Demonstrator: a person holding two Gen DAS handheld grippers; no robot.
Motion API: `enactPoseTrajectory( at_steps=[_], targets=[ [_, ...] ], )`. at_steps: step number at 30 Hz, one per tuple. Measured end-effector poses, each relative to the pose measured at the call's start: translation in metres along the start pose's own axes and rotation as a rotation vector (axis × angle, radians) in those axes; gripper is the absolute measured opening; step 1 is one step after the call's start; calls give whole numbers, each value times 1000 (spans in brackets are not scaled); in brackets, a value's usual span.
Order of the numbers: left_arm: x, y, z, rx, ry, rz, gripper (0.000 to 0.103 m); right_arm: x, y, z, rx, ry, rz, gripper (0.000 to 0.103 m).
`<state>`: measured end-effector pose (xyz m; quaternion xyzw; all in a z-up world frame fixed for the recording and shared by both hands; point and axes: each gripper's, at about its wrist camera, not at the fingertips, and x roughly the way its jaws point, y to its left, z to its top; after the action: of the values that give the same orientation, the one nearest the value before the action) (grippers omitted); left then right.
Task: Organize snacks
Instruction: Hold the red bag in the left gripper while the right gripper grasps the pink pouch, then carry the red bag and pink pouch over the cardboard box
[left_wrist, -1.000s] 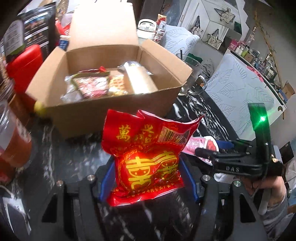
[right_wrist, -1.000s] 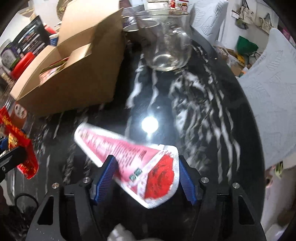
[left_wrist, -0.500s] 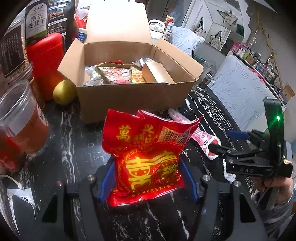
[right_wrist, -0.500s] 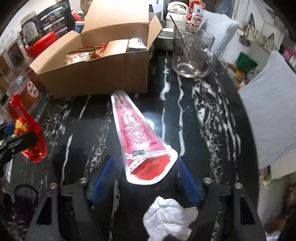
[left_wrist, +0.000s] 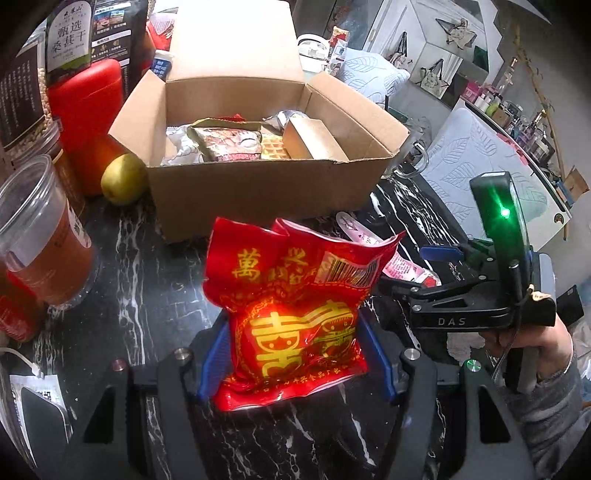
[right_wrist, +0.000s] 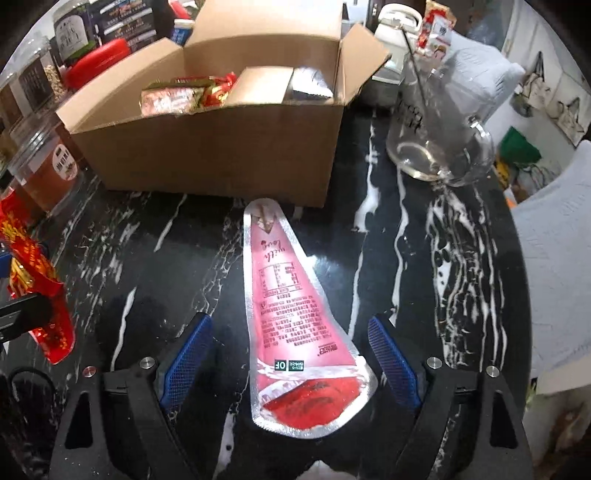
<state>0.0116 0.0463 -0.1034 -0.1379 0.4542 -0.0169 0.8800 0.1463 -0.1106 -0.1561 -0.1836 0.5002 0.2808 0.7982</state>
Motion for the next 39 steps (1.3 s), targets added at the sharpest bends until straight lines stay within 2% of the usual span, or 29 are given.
enactPoseTrajectory(
  at_steps=[3, 7, 8, 9, 12, 17, 28, 39],
  targets=[
    [2, 1, 0, -4, 4, 0, 64, 9, 0, -2, 8, 38, 21, 87],
    [4, 4, 0, -10, 8, -2, 64, 9, 1, -7, -7, 10, 17, 83],
    [4, 4, -1, -12, 9, -1, 64, 8, 3, -8, -17, 1, 21, 77],
    [5, 5, -1, -14, 10, -2, 64, 6, 5, -10, -30, -5, 26, 62],
    [4, 6, -1, -21, 9, -2, 64, 1, 9, -12, -46, -3, 27, 43],
    [0, 7, -2, -22, -3, 0, 64, -8, 8, -23, -24, -22, 39, 30],
    [-15, 7, -9, -17, -36, 8, 64, -34, 10, -48, 70, -88, 89, 29],
    [-50, -1, -5, 16, -125, 28, 64, -87, 29, -56, 66, -212, 131, 29]
  ],
)
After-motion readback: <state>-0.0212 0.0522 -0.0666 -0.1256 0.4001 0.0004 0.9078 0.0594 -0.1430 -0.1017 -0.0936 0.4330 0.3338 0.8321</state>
